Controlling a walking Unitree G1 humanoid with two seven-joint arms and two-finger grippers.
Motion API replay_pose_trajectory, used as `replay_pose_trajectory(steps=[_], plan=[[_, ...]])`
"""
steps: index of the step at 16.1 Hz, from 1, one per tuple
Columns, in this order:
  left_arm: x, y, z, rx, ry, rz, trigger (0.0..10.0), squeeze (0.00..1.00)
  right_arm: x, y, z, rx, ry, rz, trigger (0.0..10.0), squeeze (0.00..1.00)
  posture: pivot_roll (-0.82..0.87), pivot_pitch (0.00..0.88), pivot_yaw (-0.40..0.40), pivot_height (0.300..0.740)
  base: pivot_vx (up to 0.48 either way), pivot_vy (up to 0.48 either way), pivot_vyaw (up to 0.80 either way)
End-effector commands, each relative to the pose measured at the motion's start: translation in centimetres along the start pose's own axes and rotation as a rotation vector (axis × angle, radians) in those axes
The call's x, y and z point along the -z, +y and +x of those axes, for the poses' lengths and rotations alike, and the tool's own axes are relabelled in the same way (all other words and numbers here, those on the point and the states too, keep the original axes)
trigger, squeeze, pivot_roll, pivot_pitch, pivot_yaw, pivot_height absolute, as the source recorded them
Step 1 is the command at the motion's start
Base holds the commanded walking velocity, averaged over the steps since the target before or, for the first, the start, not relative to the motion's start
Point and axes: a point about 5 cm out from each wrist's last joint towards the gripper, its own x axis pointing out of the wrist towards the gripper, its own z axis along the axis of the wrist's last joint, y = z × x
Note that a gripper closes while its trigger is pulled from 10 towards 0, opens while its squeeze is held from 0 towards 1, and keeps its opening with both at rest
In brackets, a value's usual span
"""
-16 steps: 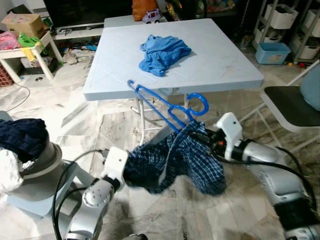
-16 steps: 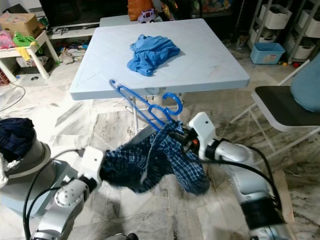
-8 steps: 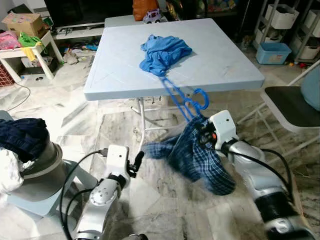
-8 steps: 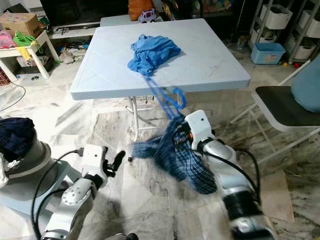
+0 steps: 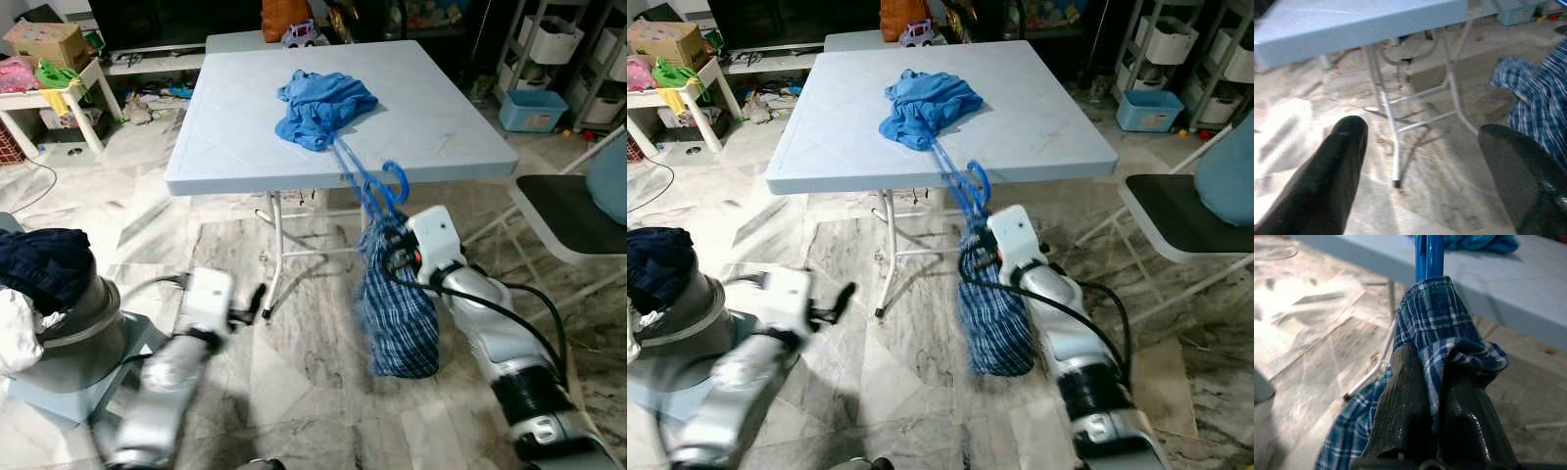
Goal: Hang hanger
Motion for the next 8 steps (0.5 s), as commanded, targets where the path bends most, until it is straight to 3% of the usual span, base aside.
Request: replay_pose_trajectory(steps=[1, 4, 6, 8], plan=[[0.0, 0.9, -0.5, -0.030, 0.001, 0.001, 10.0, 1.00, -0.8, -0.2, -0.3, -0.031, -0.041, -0.037, 10.0, 0.00, -0.03, 0.000, 0.029, 0.740, 0.000, 0.000, 0.00], [0.1, 0.0, -1.7, 0.004, -0.034, 0.031, 10.0, 1.00, 0.0, -0.7, -1.3, -0.118, -0.014, -0.151, 10.0, 0.00, -0.04, 0.000, 0.060, 0.740, 0.000, 0.000, 0.00], [0.6, -0.4, -2.0, -0.035, -0.017, 0.033, 10.0, 1.00, 0.6, -1.1, -1.7, -0.126, 0.021, -0.170, 10.0, 0.00, -0.04, 0.000, 0.057, 0.740, 0.000, 0.000, 0.00], [0.9, -0.9, -2.2, -0.101, -0.015, 0.034, 10.0, 1.00, 1.4, -1.1, -1.8, -0.088, 0.084, -0.120, 10.0, 0.00, -0.04, 0.000, 0.048, 0.740, 0.000, 0.000, 0.00]])
